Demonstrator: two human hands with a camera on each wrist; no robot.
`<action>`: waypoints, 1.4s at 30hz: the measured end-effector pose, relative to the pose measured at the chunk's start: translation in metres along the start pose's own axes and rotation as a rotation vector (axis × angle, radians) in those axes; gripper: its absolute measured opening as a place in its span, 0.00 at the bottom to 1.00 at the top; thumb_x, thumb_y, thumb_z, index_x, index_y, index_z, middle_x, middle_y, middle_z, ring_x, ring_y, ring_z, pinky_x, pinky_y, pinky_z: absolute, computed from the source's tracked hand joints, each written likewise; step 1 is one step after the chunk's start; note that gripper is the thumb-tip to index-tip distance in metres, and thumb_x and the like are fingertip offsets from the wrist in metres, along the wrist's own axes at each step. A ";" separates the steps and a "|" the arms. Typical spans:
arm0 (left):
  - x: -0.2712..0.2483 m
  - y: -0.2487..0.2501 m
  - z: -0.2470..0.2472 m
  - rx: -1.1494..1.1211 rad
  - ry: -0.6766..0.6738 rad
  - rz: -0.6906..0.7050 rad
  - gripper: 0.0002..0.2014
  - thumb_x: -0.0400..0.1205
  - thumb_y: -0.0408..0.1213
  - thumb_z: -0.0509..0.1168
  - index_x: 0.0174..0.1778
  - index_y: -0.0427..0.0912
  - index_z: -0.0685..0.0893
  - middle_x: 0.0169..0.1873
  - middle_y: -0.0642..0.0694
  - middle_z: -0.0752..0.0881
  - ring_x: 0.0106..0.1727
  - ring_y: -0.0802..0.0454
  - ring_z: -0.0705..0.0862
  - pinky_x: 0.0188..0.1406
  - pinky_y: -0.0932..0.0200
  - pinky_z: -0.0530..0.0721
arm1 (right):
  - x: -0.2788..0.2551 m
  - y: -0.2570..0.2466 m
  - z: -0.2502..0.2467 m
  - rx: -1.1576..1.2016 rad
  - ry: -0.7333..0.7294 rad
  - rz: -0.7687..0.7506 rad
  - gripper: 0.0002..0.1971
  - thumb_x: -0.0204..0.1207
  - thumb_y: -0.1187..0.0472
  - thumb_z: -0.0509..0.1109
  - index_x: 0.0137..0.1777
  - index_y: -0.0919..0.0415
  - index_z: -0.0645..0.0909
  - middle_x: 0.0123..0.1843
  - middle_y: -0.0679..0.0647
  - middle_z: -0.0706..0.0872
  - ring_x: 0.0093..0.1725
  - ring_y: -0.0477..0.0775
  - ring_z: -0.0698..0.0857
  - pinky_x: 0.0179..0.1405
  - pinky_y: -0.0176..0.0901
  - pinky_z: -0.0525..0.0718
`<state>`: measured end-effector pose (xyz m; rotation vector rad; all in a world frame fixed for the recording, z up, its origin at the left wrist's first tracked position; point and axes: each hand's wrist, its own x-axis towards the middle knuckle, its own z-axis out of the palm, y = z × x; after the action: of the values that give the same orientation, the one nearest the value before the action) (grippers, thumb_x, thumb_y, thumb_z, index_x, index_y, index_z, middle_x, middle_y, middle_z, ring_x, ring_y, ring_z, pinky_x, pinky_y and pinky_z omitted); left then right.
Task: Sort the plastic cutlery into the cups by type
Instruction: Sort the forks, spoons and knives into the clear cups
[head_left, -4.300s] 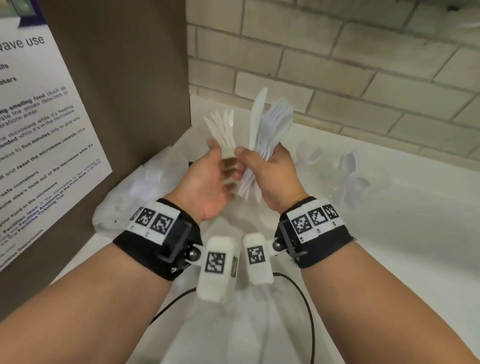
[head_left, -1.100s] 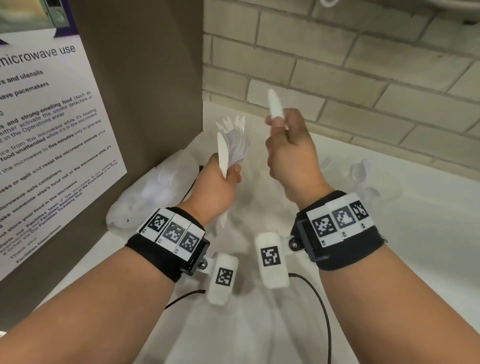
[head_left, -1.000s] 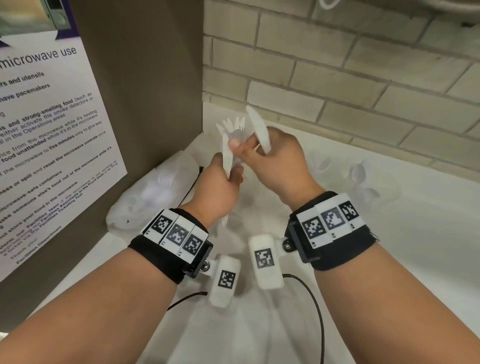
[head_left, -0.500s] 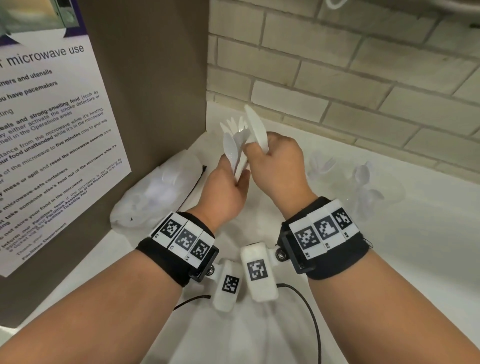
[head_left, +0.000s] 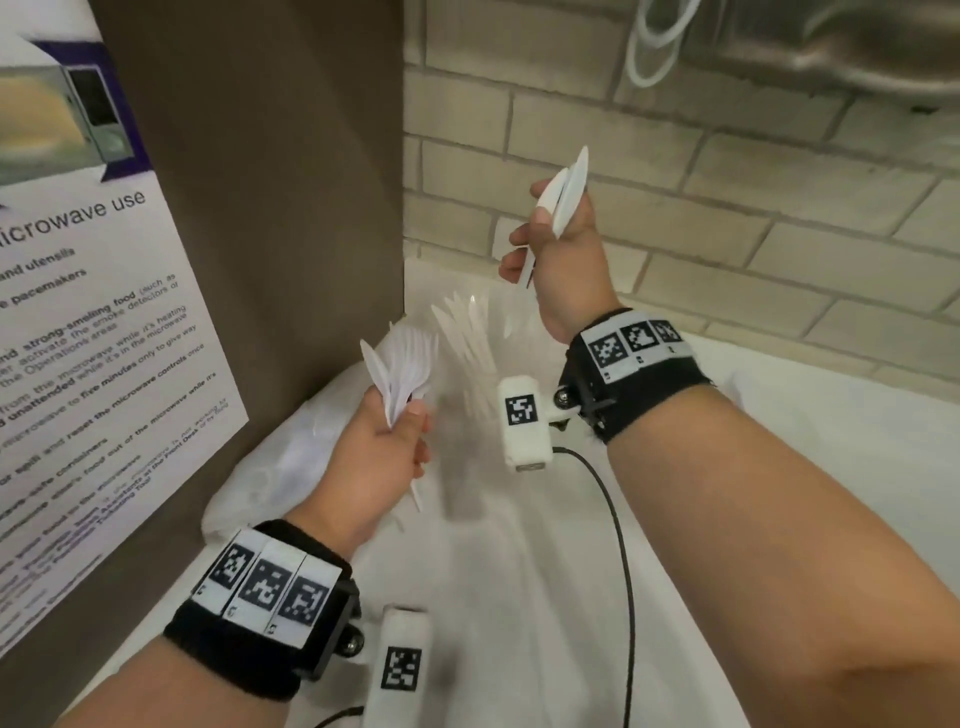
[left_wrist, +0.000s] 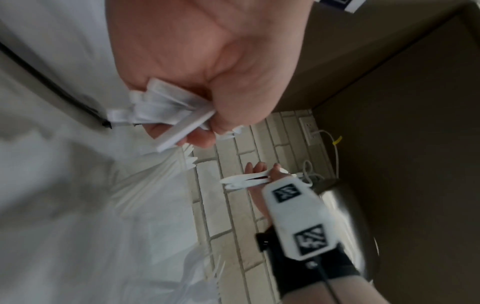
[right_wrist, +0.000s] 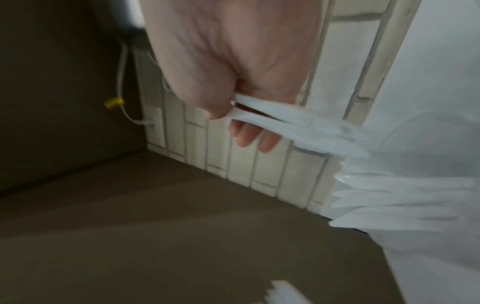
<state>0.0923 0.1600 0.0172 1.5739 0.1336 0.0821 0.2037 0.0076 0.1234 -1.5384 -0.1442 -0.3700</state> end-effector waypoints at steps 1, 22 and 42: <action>0.001 0.001 -0.003 -0.029 -0.002 0.000 0.06 0.87 0.37 0.58 0.55 0.43 0.79 0.39 0.48 0.82 0.32 0.54 0.80 0.39 0.55 0.80 | 0.006 0.006 0.006 0.000 -0.018 -0.020 0.10 0.87 0.65 0.52 0.56 0.50 0.72 0.37 0.56 0.76 0.30 0.53 0.77 0.37 0.48 0.81; 0.010 0.018 0.020 -0.319 -0.240 -0.099 0.08 0.86 0.32 0.58 0.54 0.43 0.82 0.40 0.47 0.82 0.39 0.53 0.83 0.40 0.60 0.84 | -0.038 0.006 -0.016 -0.239 -0.129 0.135 0.04 0.77 0.62 0.70 0.46 0.57 0.87 0.43 0.51 0.90 0.45 0.46 0.86 0.50 0.40 0.84; 0.006 0.027 0.070 0.272 -0.208 0.207 0.12 0.87 0.44 0.56 0.57 0.38 0.71 0.35 0.40 0.78 0.35 0.47 0.77 0.36 0.52 0.78 | -0.088 -0.002 -0.049 -0.331 0.078 0.234 0.17 0.69 0.42 0.76 0.48 0.51 0.80 0.36 0.45 0.83 0.28 0.44 0.78 0.28 0.39 0.72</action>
<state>0.1090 0.0917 0.0438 1.8542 -0.1894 0.0636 0.1138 -0.0286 0.0951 -1.8416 0.1662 -0.2761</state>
